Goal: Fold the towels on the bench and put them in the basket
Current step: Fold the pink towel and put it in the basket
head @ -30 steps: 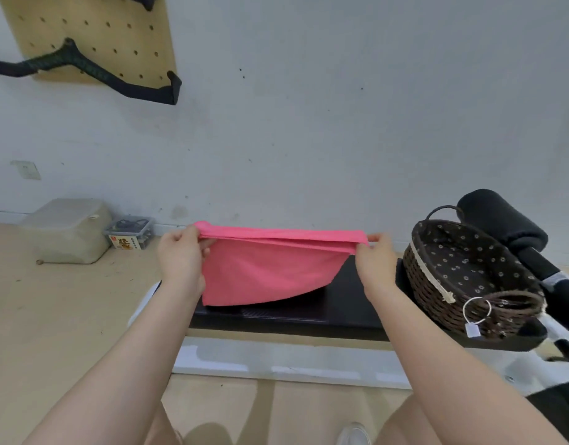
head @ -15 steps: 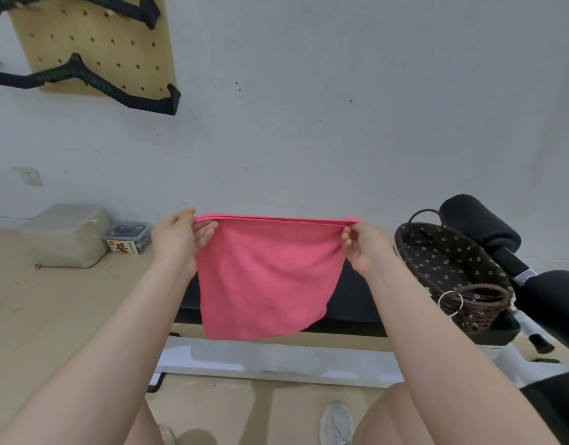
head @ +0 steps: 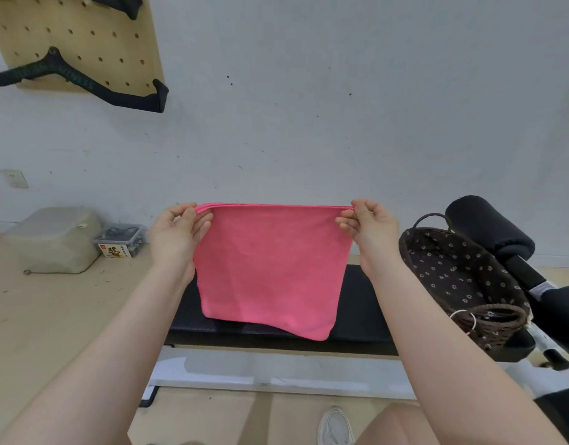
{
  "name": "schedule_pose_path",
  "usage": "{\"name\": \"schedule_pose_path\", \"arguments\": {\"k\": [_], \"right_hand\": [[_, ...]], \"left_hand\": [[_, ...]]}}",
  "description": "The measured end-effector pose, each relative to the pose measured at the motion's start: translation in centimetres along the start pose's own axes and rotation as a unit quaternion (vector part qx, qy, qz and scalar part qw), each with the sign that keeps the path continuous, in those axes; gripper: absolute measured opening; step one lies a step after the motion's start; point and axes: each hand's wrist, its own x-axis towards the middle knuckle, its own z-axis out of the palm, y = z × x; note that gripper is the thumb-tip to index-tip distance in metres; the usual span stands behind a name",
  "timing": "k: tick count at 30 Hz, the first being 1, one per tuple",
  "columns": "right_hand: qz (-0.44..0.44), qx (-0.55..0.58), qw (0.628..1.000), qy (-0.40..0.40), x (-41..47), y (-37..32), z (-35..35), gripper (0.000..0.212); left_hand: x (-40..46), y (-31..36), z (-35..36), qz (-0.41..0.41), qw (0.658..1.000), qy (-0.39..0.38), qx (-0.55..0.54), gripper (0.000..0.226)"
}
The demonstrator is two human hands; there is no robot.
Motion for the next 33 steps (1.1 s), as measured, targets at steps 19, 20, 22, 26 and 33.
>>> {"name": "schedule_pose_path", "arguments": {"k": [19, 20, 22, 26, 33], "right_hand": [[-0.034, 0.101, 0.993, 0.055, 11.6, 2.4, 2.4, 0.02], [-0.035, 0.066, 0.995, 0.066, 11.0, 2.6, 1.9, 0.021], [-0.025, -0.027, 0.995, 0.09, 9.7, 3.4, 0.7, 0.02], [0.069, -0.213, 0.973, 0.059, 6.6, 6.5, -2.8, 0.016], [-0.003, -0.404, 0.915, 0.018, -0.5, 11.4, -8.4, 0.01]], "left_hand": [[10.2, -3.9, 6.4, -0.03, 0.983, -0.003, -0.179, 0.013], [9.8, -4.2, 5.9, -0.032, 0.985, -0.002, -0.172, 0.012], [8.9, -5.4, 4.5, -0.045, 0.995, 0.0, -0.091, 0.012], [6.9, -8.7, 0.4, -0.068, 0.975, -0.011, 0.213, 0.004], [1.6, -11.0, -5.4, -0.115, 0.916, -0.06, 0.38, 0.019]]}}
